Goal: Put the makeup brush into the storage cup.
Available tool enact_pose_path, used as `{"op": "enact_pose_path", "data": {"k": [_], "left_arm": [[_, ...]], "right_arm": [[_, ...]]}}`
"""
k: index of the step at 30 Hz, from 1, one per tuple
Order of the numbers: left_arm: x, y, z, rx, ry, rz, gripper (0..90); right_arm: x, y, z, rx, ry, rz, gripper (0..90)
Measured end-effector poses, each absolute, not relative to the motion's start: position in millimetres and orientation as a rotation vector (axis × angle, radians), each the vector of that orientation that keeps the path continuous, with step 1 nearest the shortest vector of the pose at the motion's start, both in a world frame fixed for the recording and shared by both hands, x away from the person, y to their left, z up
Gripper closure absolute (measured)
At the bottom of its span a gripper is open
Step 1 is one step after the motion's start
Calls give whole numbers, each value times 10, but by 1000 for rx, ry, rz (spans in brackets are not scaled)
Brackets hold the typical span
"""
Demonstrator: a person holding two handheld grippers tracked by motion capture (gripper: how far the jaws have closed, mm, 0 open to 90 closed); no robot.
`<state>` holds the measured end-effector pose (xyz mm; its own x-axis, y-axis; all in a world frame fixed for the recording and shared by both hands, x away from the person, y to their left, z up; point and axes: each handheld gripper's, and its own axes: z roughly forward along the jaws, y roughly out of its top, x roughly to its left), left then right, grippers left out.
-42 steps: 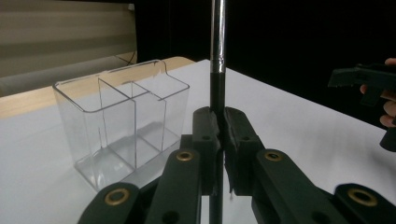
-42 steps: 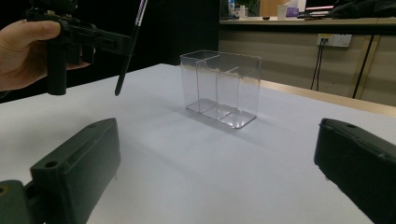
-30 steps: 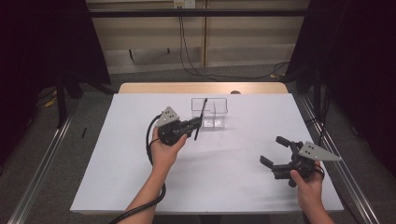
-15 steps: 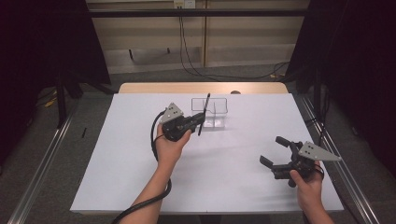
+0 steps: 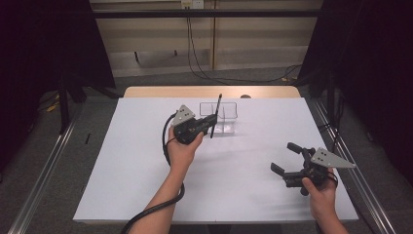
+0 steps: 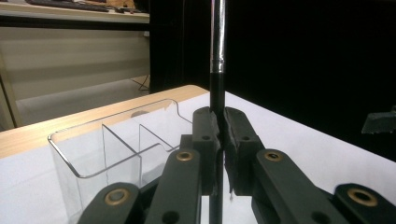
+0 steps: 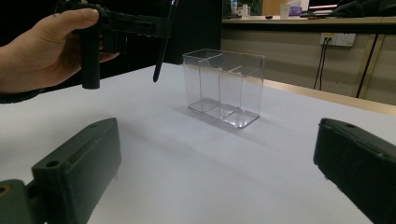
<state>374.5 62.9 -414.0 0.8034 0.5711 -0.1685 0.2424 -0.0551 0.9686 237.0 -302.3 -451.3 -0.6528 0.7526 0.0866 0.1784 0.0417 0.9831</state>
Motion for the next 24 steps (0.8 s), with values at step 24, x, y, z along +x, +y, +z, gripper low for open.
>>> {"op": "enact_pose_path", "data": {"k": [24], "left_arm": [[3887,509,-4107,1583,680,305,839]], "right_arm": [[2365,-3016,-4511,930,1871,1653,5]]}}
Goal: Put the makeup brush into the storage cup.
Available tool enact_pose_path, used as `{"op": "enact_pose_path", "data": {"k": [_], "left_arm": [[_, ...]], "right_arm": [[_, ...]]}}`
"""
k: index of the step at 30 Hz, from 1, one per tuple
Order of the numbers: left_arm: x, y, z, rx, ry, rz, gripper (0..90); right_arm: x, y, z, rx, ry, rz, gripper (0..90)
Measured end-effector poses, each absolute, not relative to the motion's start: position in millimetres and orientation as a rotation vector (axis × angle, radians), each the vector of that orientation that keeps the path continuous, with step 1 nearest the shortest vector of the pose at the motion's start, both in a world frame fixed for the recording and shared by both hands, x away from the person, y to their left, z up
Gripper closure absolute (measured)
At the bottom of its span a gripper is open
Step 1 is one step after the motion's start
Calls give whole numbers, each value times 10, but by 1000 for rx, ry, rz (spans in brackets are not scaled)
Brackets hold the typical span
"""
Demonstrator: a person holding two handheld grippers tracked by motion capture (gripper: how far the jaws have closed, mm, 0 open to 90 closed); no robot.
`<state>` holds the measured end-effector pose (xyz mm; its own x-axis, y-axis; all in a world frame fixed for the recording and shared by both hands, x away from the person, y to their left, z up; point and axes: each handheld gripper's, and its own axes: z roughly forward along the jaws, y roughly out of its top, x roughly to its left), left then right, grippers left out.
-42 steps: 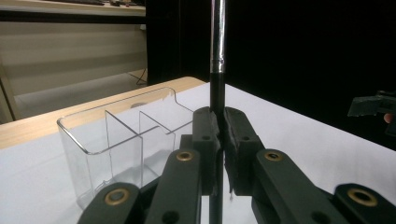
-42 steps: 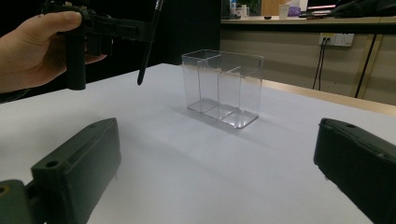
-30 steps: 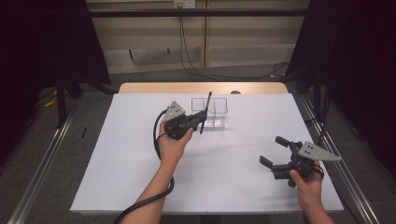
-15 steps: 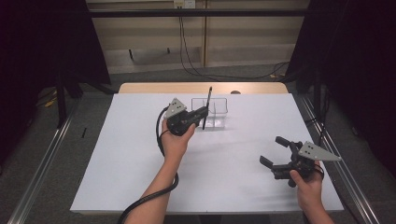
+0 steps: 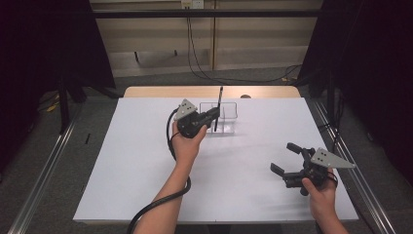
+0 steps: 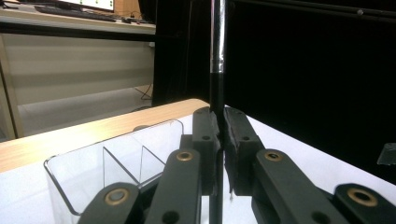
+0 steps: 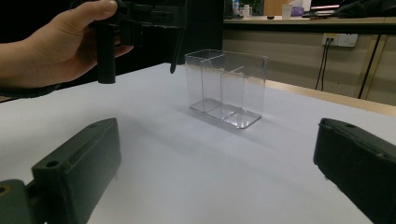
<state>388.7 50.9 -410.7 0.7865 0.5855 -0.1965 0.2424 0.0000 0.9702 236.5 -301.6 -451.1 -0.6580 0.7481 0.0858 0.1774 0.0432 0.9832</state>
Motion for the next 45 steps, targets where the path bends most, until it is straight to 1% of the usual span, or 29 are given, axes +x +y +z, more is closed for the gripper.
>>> {"op": "enact_pose_path", "data": {"k": [45], "left_arm": [[4122,389,-4019,1564,711,328,839]], "right_arm": [[2356,-3034,-4514,934,1867,1663,5]]}}
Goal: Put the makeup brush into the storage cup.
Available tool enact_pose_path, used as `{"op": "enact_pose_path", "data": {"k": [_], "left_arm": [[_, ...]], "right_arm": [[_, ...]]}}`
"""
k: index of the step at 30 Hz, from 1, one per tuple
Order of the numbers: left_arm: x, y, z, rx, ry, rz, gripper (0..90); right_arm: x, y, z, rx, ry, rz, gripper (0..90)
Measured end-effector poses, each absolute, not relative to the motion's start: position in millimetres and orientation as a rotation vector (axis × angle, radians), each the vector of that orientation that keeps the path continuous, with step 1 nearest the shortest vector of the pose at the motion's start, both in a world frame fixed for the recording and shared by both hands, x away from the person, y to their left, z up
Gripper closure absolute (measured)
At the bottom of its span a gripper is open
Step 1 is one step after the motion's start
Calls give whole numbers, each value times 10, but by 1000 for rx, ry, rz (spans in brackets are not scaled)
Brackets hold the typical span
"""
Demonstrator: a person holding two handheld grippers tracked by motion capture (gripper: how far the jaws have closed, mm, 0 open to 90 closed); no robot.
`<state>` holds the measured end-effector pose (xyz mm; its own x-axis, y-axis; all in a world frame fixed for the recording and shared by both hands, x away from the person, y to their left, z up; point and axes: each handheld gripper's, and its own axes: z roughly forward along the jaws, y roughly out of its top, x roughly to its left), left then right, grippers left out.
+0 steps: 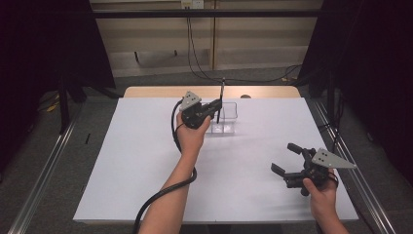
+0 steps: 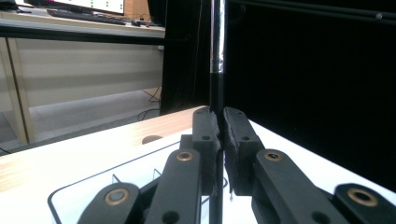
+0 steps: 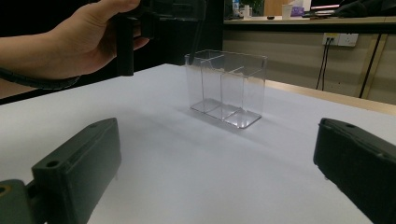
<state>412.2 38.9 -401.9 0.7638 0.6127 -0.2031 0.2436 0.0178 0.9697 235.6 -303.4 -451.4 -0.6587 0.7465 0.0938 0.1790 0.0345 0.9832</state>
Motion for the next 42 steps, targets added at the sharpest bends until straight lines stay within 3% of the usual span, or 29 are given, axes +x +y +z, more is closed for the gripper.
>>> {"op": "enact_pose_path", "data": {"k": [42], "left_arm": [[4366,298,-3966,1557,735,373,838]], "right_arm": [[2361,-3038,-4529,932,1877,1663,6]]}}
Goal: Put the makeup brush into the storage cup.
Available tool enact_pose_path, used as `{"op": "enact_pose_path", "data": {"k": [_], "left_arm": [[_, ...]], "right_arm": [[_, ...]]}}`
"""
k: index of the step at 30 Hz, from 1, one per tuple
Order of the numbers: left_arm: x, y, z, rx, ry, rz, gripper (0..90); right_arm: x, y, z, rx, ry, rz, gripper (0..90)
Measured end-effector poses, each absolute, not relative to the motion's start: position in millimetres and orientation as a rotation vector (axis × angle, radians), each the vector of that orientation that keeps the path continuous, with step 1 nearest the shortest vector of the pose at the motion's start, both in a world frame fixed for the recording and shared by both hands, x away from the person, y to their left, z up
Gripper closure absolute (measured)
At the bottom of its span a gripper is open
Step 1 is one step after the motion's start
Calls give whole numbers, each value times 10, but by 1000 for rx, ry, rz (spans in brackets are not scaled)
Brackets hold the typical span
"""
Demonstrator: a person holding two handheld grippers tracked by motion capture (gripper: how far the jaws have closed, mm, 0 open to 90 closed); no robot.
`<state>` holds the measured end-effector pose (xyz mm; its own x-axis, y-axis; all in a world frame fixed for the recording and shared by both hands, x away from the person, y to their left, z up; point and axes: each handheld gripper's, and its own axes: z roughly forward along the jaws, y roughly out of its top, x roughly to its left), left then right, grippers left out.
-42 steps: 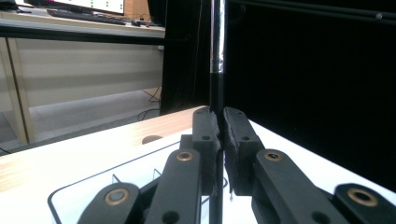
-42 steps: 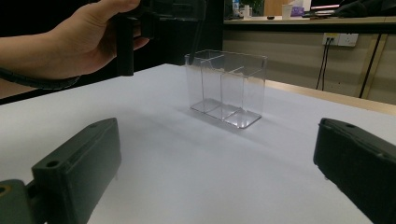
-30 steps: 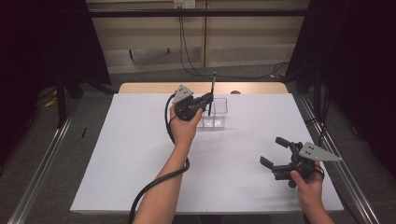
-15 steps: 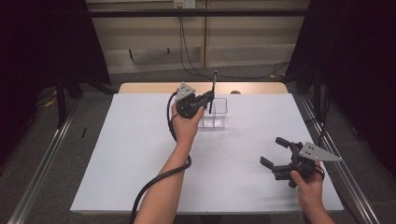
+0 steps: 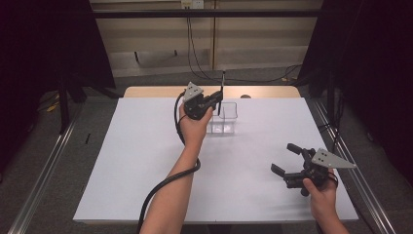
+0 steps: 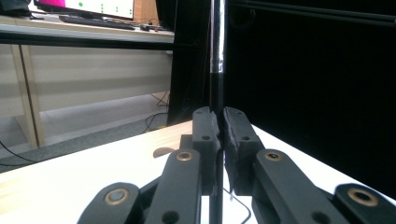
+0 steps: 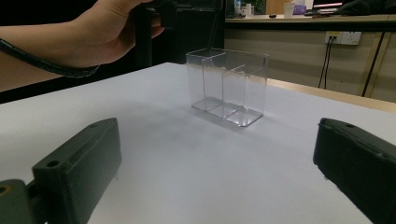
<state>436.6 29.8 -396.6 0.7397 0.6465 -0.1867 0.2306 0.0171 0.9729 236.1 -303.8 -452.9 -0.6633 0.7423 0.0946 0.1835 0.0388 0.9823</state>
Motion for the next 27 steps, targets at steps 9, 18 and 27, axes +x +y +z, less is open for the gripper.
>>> {"op": "enact_pose_path", "data": {"k": [9,18,27], "left_arm": [[4415,296,-3989,1555,738,391,838],[4442,280,-3992,1556,726,419,838],[4455,261,-4010,1556,714,448,839]], "right_arm": [[2362,-3036,-4532,930,1879,1667,7],[2362,-3031,-4533,928,1881,1670,6],[2363,-3030,-4534,927,1884,1672,6]]}}
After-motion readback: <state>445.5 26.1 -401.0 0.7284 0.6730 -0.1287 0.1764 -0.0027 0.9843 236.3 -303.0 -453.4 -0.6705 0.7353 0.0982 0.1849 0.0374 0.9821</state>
